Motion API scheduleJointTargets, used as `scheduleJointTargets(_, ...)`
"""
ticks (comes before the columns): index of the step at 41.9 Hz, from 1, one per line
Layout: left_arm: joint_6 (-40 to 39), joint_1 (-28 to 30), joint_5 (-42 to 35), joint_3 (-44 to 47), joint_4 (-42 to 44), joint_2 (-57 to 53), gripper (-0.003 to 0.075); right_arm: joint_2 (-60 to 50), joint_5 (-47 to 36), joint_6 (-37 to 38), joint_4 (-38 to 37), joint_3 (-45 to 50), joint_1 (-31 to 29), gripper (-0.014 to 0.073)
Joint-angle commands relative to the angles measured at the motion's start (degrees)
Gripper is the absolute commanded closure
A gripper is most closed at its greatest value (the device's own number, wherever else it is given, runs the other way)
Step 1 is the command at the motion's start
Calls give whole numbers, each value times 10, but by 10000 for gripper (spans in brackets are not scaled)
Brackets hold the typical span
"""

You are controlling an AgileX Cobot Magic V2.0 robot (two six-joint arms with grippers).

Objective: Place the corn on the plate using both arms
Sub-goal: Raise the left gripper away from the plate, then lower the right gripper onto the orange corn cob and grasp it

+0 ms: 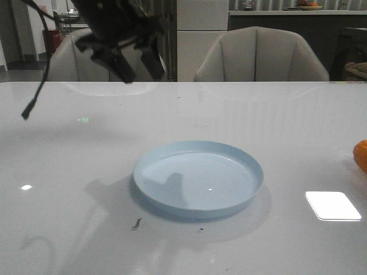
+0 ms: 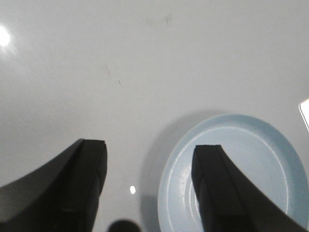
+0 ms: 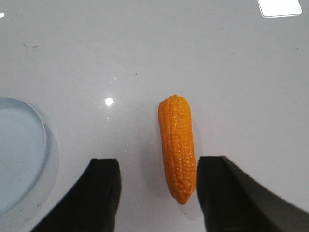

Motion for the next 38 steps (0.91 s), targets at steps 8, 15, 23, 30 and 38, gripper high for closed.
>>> scheduleJointTargets(8, 41, 70, -26, 0, -9, -136, 269, 61, -30, -2, -44, -38, -1, 125)
scheduleJointTargets(15, 92, 102, -90, 89, -9, -221, 269, 122, -33, -2, -57, -87, -1, 101)
scheduleJointTargets(23, 97, 132, -197, 267, -9, -332, 269, 212, -36, -2, -100, -145, -1, 79)
scheduleJointTargets(30, 97, 143, -315, 448, -9, -437, 269, 287, -56, -2, -117, -163, -1, 79)
scheduleJointTargets(38, 97, 143, -348, 575, -9, -536, 269, 358, -120, -2, -115, -164, -1, 79)
